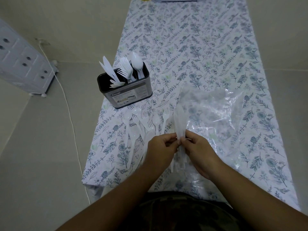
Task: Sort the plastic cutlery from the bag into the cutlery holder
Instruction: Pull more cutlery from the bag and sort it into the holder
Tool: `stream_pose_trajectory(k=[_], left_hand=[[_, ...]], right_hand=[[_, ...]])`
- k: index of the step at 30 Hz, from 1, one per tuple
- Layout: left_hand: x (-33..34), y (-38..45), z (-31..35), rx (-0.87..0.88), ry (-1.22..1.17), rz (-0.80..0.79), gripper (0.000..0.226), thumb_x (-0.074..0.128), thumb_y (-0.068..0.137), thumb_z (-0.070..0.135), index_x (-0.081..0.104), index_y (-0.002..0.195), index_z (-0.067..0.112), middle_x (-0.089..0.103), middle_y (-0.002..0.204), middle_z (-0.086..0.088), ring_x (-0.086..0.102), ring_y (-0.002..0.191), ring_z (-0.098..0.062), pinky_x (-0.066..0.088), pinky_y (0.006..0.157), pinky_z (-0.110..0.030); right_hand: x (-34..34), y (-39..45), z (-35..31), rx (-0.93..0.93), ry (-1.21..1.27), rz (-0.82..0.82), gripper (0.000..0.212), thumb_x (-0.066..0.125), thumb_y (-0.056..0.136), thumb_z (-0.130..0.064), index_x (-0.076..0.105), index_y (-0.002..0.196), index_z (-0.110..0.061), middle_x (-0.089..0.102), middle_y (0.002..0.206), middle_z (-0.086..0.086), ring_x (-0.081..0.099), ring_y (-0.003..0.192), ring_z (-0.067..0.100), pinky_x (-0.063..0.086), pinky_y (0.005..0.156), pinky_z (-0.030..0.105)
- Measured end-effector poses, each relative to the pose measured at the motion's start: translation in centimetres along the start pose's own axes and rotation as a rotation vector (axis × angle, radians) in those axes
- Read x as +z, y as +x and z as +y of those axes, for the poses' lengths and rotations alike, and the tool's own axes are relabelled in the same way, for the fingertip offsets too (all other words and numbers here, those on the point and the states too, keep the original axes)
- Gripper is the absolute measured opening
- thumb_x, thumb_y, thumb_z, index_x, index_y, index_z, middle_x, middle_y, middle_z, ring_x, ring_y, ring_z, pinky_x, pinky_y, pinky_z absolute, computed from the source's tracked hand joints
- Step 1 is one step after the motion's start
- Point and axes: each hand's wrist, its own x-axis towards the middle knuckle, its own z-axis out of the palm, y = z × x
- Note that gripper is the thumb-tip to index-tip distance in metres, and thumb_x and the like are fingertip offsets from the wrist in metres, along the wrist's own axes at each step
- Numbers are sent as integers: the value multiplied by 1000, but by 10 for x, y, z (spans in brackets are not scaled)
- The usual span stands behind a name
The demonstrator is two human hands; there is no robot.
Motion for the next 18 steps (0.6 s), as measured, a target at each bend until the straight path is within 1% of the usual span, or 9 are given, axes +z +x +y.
stream_pose_trajectory(k=[2, 5, 7, 9, 10, 11, 14, 16, 18], left_hand=[[2, 3, 2, 47, 28, 13, 25, 74, 88, 12, 77, 110, 22, 78, 91, 6, 74, 84, -7, 62, 81, -35], [6, 6, 9, 140, 56, 3, 24, 74, 88, 9, 77, 111, 17, 77, 91, 12, 73, 83, -1, 60, 78, -22], [11, 10, 14, 186, 91, 0, 24, 74, 88, 10, 76, 111, 15, 75, 92, 14, 72, 84, 1, 57, 78, -16], [17, 17, 16, 217, 129, 9, 24, 75, 88, 13, 75, 112, 13, 76, 97, 7, 72, 87, -1, 58, 79, -19], [19, 20, 17, 230, 143, 16, 23, 75, 88, 14, 75, 111, 12, 76, 98, 4, 72, 88, -3, 59, 80, -23], [21, 22, 17, 248, 154, 20, 22, 75, 88, 14, 74, 110, 11, 76, 98, 3, 72, 90, -4, 60, 81, -25], [24, 26, 18, 353, 199, 16, 20, 73, 90, 13, 72, 109, 8, 76, 99, 2, 71, 92, -3, 60, 81, -23], [28, 25, 16, 432, 227, 21, 25, 72, 91, 12, 70, 116, 9, 76, 101, 1, 71, 94, -3, 59, 82, -21], [34, 23, 10, 488, 252, 28, 32, 71, 92, 8, 68, 124, 8, 76, 105, -1, 71, 97, -4, 58, 84, -21]], right_hand=[[-6, 2, -2, -30, -62, 26, 30, 52, 105, -14, 74, 122, -26, 77, 113, 3, 72, 107, 21, 57, 93, 41], [-17, 1, -12, -72, -191, 65, 26, 56, 103, -16, 77, 114, -27, 78, 99, -12, 72, 94, 1, 54, 77, 16], [-26, 4, -15, -115, -288, 101, 24, 60, 101, -15, 78, 96, -29, 78, 89, -10, 73, 88, 4, 57, 78, 23], [-35, 7, -16, -175, -411, 124, 29, 63, 99, -14, 74, 79, -33, 76, 80, -8, 74, 84, 12, 61, 84, 38], [-39, 9, -17, -203, -467, 138, 30, 65, 98, -15, 72, 76, -33, 75, 77, -8, 74, 82, 12, 61, 84, 39], [-43, 9, -17, -230, -511, 153, 28, 66, 97, -15, 71, 75, -32, 73, 76, -9, 72, 80, 9, 60, 81, 36], [-51, 9, -15, -368, -586, 198, 14, 67, 97, -15, 74, 86, -21, 70, 85, -11, 66, 83, -2, 49, 71, 13], [-53, 9, -8, -428, -648, 212, 11, 66, 97, -15, 77, 96, -14, 71, 92, -5, 64, 86, 4, 48, 72, 11], [-54, 9, 1, -430, -728, 221, 13, 64, 98, -13, 76, 97, -9, 69, 90, -1, 62, 84, 14, 43, 72, 7]])
